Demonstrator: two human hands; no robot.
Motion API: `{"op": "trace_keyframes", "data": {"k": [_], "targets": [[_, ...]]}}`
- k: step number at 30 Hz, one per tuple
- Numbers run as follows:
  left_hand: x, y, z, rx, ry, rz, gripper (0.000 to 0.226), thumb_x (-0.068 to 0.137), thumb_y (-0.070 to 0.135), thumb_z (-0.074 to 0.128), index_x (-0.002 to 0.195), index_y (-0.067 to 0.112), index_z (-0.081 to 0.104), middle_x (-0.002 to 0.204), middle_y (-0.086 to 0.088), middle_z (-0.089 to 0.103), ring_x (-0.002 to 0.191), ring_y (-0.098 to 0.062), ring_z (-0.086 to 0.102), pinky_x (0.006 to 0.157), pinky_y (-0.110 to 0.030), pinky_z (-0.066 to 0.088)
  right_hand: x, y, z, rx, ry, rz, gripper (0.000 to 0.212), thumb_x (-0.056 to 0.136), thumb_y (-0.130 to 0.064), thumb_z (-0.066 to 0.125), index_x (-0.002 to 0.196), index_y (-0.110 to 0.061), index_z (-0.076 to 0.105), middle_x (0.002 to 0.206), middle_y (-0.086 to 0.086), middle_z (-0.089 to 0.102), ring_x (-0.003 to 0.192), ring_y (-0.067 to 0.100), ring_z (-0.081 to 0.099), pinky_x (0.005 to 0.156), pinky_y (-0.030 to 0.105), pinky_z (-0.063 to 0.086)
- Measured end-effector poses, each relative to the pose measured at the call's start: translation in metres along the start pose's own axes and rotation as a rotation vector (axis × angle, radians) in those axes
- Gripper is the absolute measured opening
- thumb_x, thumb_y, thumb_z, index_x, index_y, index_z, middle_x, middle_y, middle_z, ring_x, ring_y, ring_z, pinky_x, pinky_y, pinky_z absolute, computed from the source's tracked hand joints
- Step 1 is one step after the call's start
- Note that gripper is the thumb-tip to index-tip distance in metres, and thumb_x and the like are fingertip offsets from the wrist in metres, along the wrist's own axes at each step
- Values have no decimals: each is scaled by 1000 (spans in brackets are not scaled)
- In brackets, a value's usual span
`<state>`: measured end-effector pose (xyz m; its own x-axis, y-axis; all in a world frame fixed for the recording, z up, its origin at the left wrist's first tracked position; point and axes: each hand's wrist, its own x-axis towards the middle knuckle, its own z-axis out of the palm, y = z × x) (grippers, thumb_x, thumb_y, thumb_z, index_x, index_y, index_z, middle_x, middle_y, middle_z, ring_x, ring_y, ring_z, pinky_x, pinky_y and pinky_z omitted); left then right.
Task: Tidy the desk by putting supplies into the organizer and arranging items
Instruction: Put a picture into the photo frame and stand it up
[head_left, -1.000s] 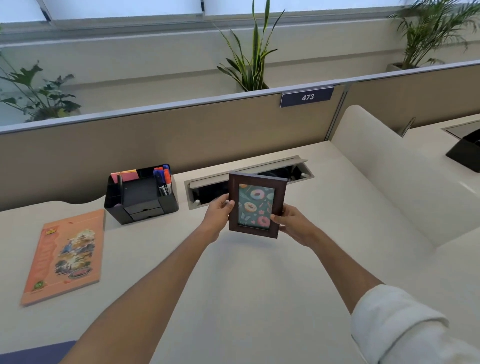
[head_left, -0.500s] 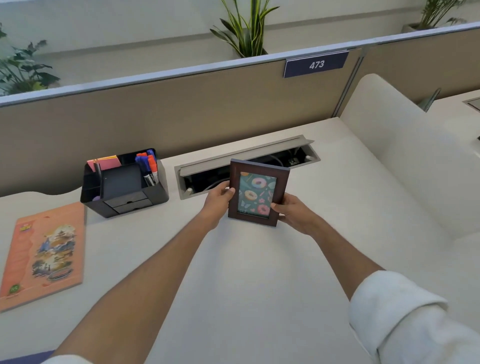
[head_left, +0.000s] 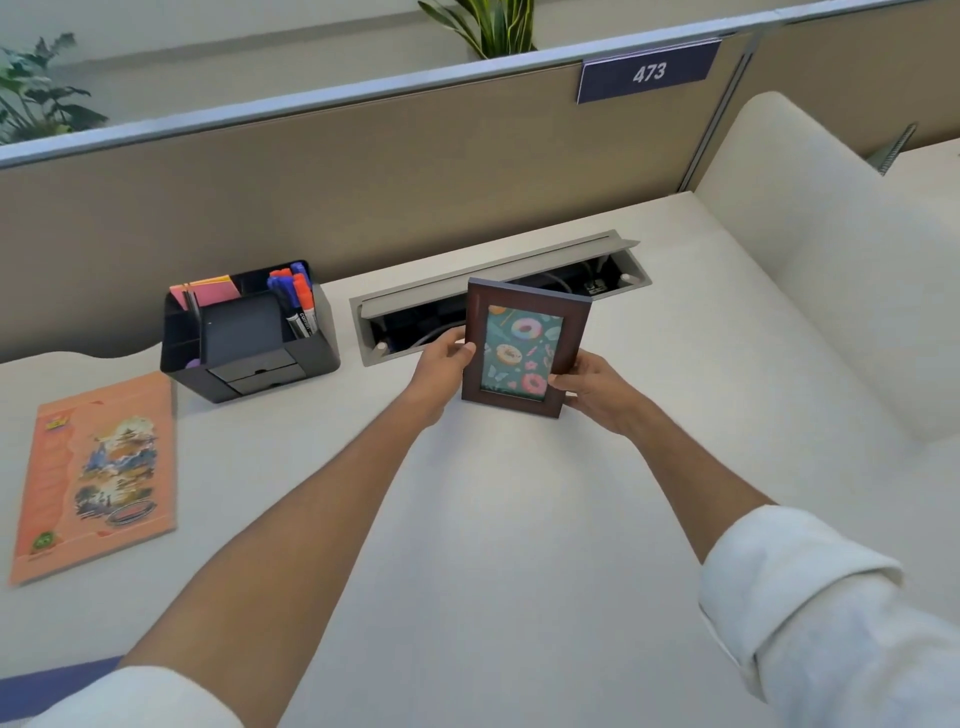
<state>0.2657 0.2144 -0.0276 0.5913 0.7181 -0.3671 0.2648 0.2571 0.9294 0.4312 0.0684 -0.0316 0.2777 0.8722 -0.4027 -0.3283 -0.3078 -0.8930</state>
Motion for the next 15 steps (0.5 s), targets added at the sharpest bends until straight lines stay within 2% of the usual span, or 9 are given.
{"op": "trace_keyframes", "data": {"k": [4, 6, 8, 11, 13, 15], "targets": [[-3, 1, -3, 16, 34, -19, 29, 101, 16, 44, 128, 17, 53, 108, 0, 63, 99, -9, 59, 76, -22, 45, -6, -4, 6, 28, 5, -23, 45, 76, 10, 67, 112, -17, 61, 107, -1, 73, 102, 19, 69, 87, 35, 52], [-4, 0, -6, 23, 39, -35, 28, 100, 16, 45, 127, 18, 53, 110, 0, 62, 102, -10, 57, 80, -24, 41, -10, -6, 8, 28, 4, -29, 50, 68, 4, 71, 113, -17, 61, 109, 1, 72, 102, 19, 69, 83, 32, 55], [-7, -1, -12, 30, 55, -48, 29, 99, 14, 47, 127, 18, 53, 114, 0, 61, 107, -12, 55, 85, -26, 37, -12, -6, 8, 23, 20, -45, 51, 71, 8, 68, 115, -18, 61, 110, 1, 71, 102, 19, 68, 81, 31, 55], [-21, 4, -21, 41, 90, -46, 32, 98, 11, 48, 130, 18, 52, 124, -3, 59, 108, -11, 52, 78, -22, 40, -16, -2, 2, 22, 61, -66, 54, 81, 16, 54, 124, -16, 57, 111, 1, 69, 105, 20, 66, 84, 33, 53], [-36, 7, -29, 28, 122, -50, 33, 97, 9, 49, 130, 16, 52, 125, -5, 58, 107, -11, 52, 76, -21, 40, -18, 5, -2, 47, 106, -63, 55, 82, 14, 53, 128, -17, 55, 113, 1, 68, 108, 21, 63, 90, 36, 50], [-51, 8, -36, 22, 141, -44, 35, 96, 8, 49, 131, 14, 51, 126, -7, 58, 107, -13, 52, 81, -22, 39, -21, 16, -6, 104, 200, -56, 52, 83, 10, 54, 123, -22, 58, 119, 0, 66, 105, 19, 61, 92, 38, 43]]}}
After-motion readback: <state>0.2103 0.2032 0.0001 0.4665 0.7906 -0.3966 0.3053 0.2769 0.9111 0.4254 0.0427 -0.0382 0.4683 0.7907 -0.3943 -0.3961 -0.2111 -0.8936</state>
